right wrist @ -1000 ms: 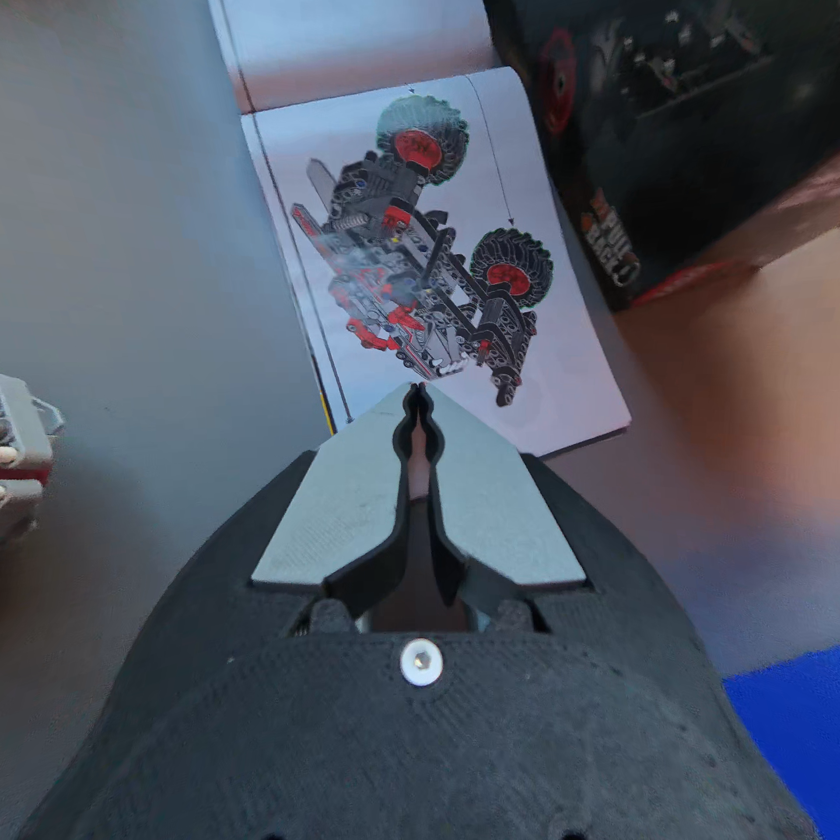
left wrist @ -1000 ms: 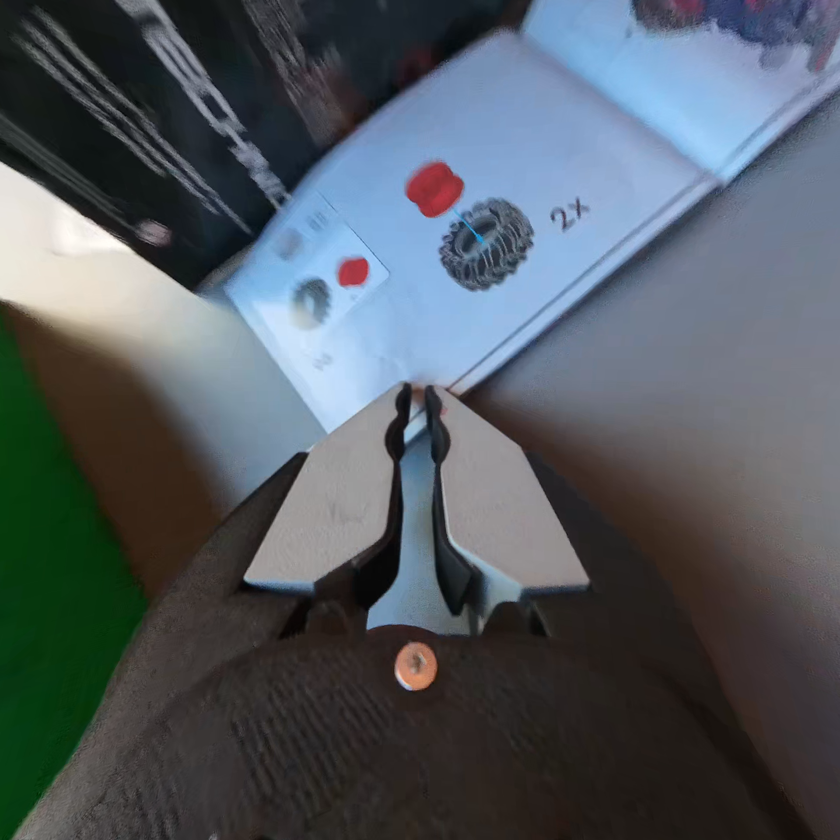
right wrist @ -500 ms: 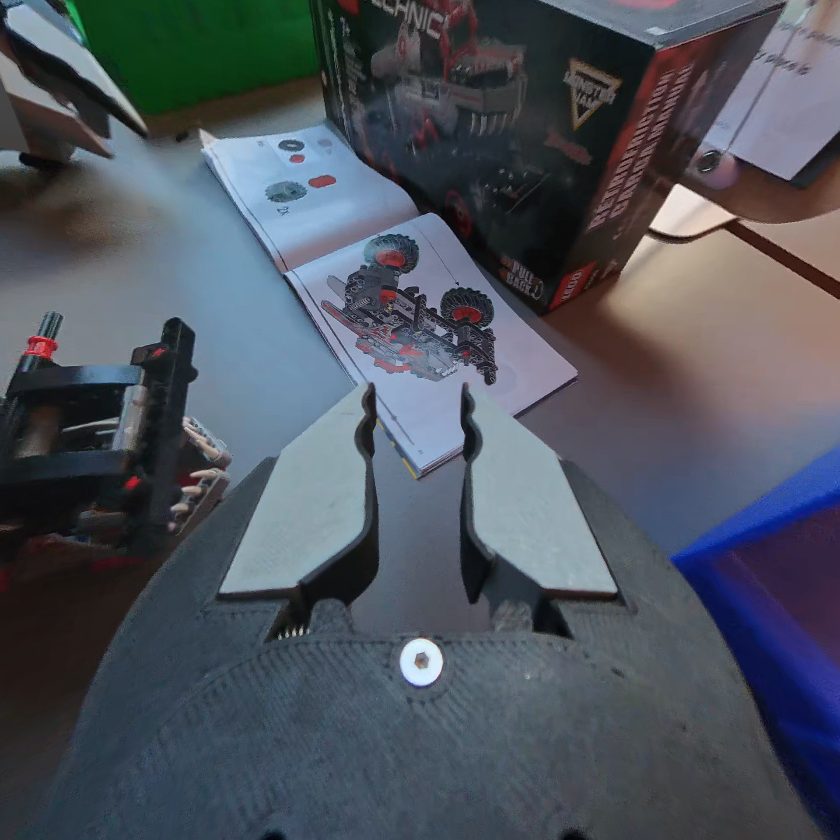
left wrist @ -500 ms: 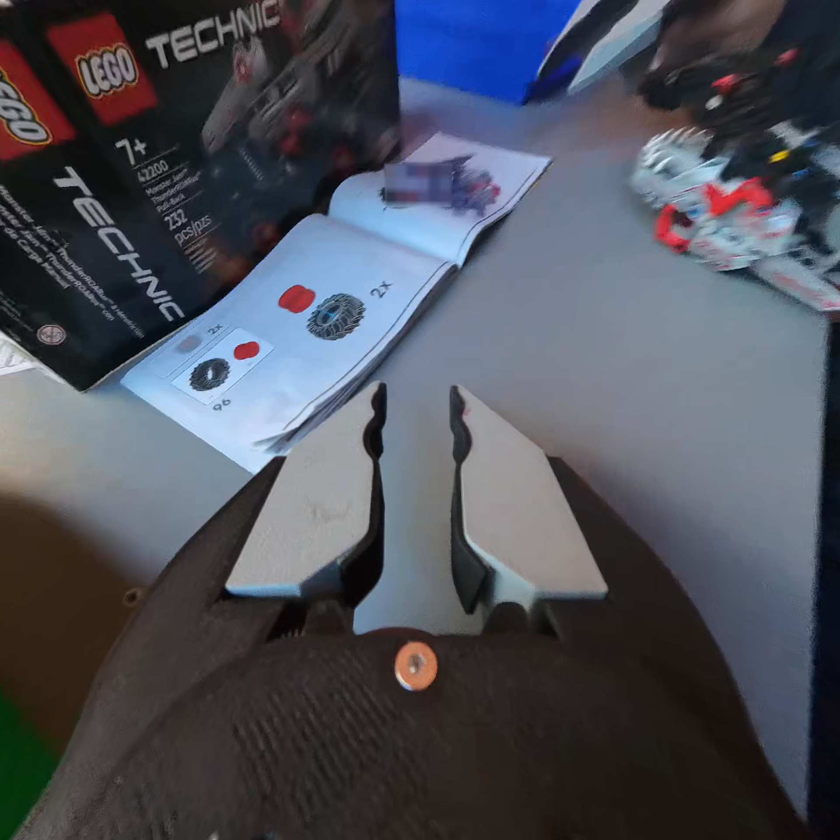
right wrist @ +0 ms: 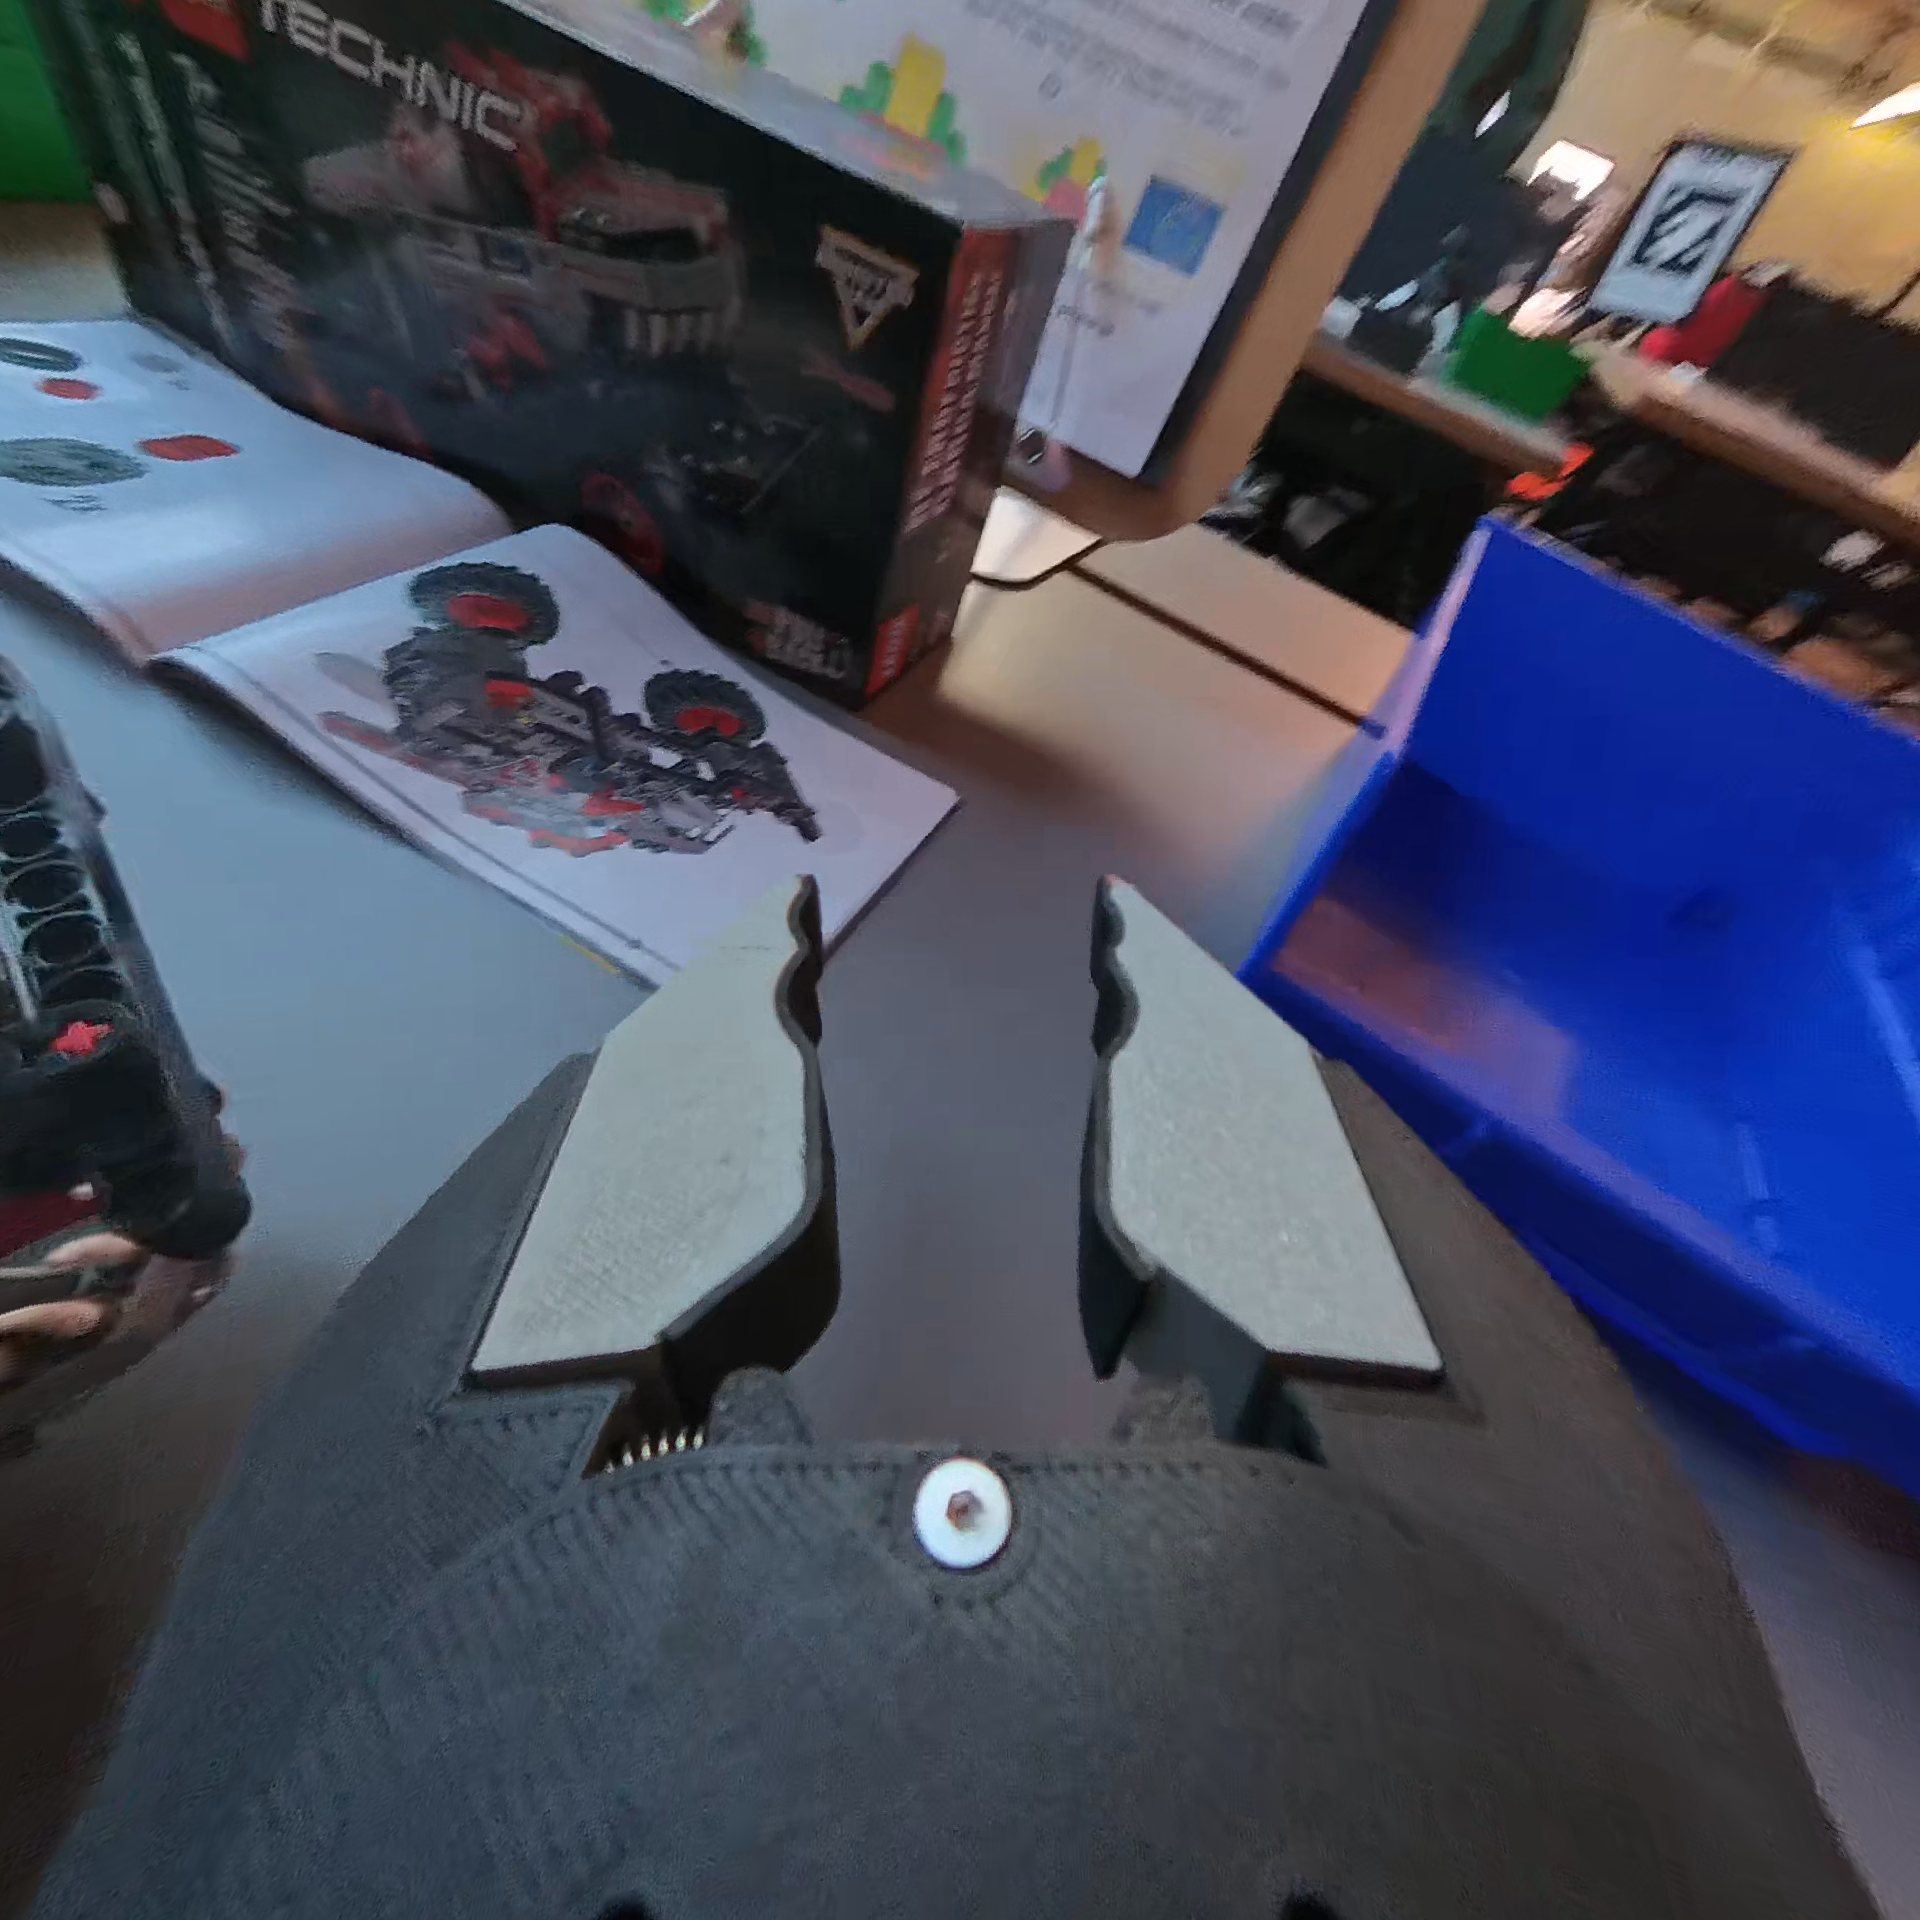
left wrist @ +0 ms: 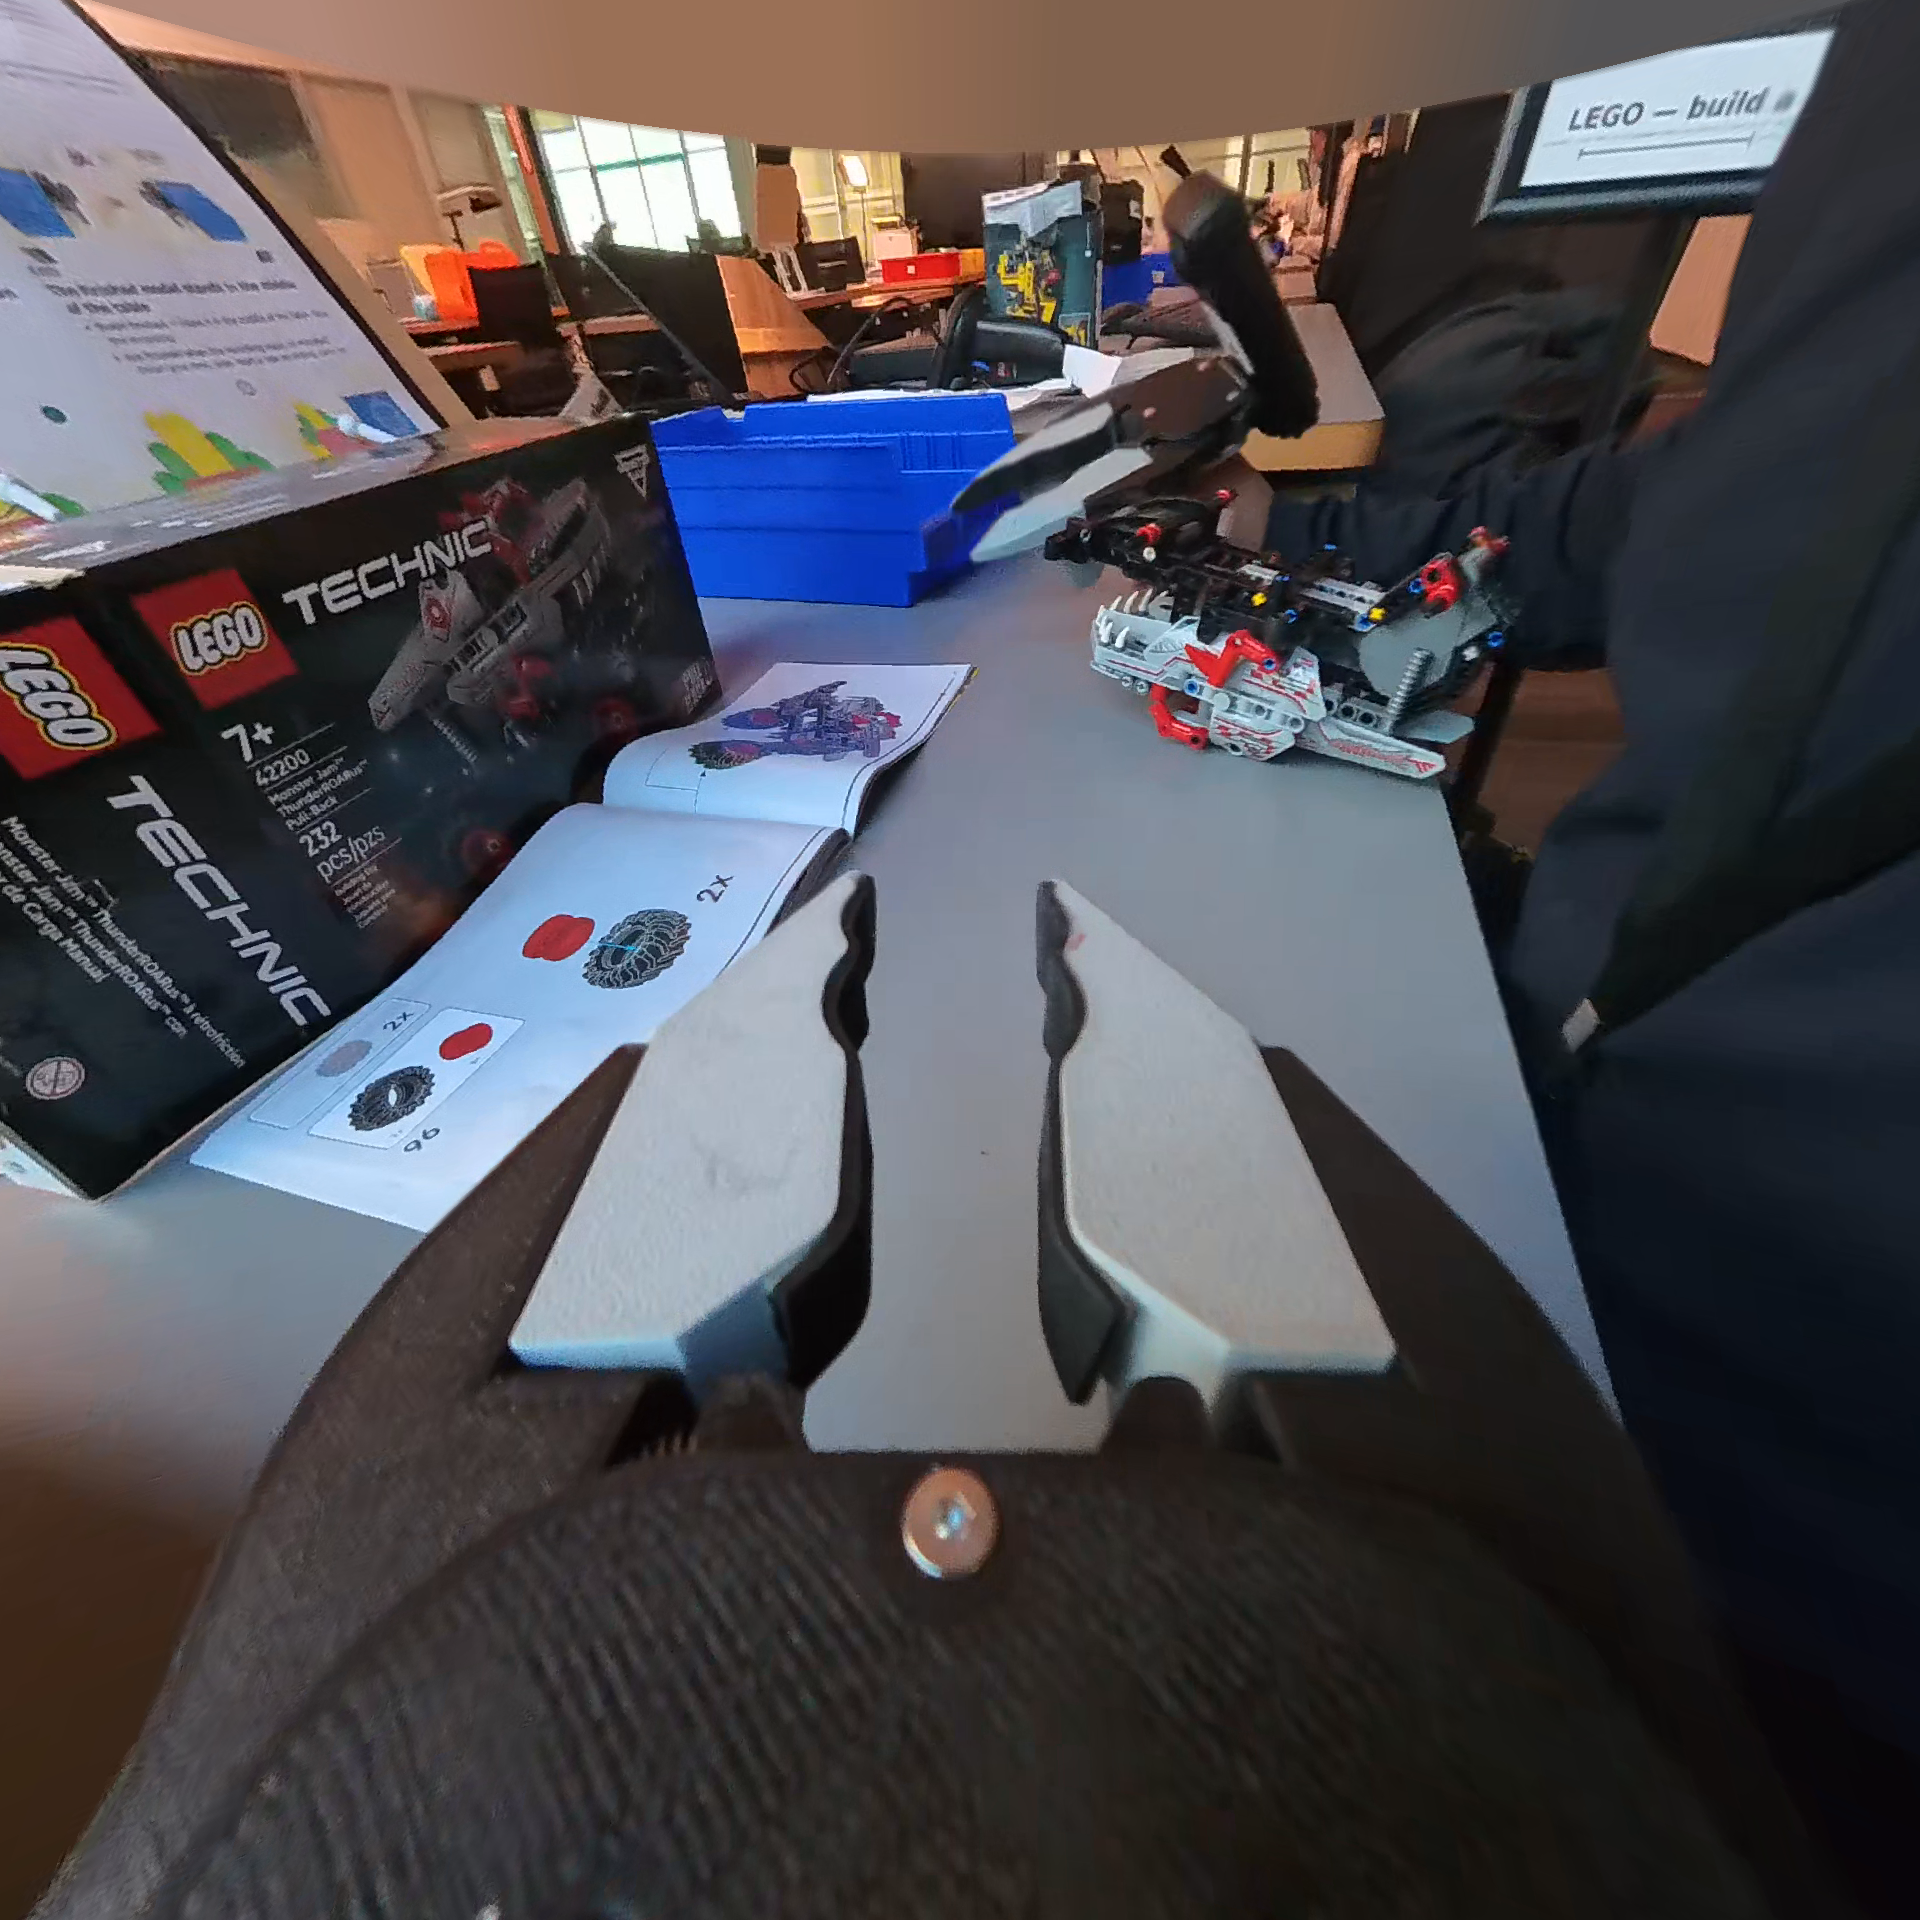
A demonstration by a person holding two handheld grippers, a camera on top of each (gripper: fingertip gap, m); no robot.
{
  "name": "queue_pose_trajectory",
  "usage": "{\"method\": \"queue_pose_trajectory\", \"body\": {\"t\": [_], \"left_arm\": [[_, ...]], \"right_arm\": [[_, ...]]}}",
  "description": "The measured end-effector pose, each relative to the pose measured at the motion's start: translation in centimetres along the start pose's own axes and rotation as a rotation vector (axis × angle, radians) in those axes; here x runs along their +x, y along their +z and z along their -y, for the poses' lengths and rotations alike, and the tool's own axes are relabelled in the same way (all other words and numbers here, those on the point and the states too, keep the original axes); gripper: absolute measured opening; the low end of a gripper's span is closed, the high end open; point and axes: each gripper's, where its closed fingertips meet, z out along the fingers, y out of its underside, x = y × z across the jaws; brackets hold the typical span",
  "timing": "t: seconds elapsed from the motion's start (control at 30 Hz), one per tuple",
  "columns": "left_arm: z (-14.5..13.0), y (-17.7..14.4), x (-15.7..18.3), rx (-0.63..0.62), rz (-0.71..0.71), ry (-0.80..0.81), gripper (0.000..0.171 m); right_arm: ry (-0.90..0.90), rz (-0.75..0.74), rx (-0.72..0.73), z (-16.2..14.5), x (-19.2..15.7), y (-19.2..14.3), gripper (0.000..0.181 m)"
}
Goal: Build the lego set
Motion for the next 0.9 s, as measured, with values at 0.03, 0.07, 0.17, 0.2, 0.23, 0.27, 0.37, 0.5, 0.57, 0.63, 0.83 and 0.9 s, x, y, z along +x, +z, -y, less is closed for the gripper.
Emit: {"method": "queue_pose_trajectory", "body": {"t": [0.03, 0.07, 0.17, 0.2, 0.23, 0.27, 0.37, 0.5, 0.57, 0.63, 0.83, 0.9], "left_arm": [[-0.1, 0.0, 0.1, -0.004, -0.001, 0.001, 0.028], [-0.1, 0.0, 0.1, -0.005, -0.003, -0.005, 0.028], [0.1, -0.4, -0.8, 0.013, 0.044, -0.056, 0.027], [0.1, -0.7, -1.0, 0.014, 0.061, -0.081, 0.028], [0.0, -1.1, -1.0, 0.008, 0.074, -0.111, 0.028], [-0.3, -1.5, -1.1, -0.005, 0.093, -0.141, 0.028], [-1.7, -4.2, -2.0, -0.095, 0.204, -0.165, 0.024], [-0.1, -11.7, -7.9, -0.265, 0.419, -0.153, 0.023], [-0.4, -15.5, -12.0, -0.455, 0.489, -0.177, 0.026], [-1.8, -17.7, -15.4, -0.611, 0.471, -0.141, 0.027], [-8.0, -20.3, -24.0, -0.938, 0.5, -0.276, 0.049], [-9.2, -19.7, -23.0, -1.051, 0.388, -0.239, 0.036]], "right_arm": [[-0.024, -0.028, 0.018, 0.2, 0.3, -0.2, 0.046], [-0.038, -0.034, 0.023, 0.3, 0.3, -0.2, 0.045], [-0.05, -0.017, -0.012, -0.1, -0.1, 0.2, 0.048], [-0.047, -0.017, -0.009, -0.1, -0.1, 0.1, 0.047], [-0.035, -0.018, 0.007, 0.1, -0.1, -0.1, 0.046], [-0.015, -0.023, 0.024, 0.3, 0.1, -0.4, 0.046], [0.046, -0.037, 0.05, 0.4, 0.9, -1.2, 0.047], [0.046, -0.08, 0.047, 0.3, 1.3, -1.8, 0.045], [0.041, -0.103, 0.038, 0.1, 1.5, -2.0, 0.043], [0.078, -0.116, 0.05, 0.1, 2.0, -2.5, 0.042], [0.186, -0.137, 0.071, 0.1, 3.1, -5.5, 0.045], [0.154, -0.137, 0.065, 0.9, 2.5, -6.8, 0.044]]}}
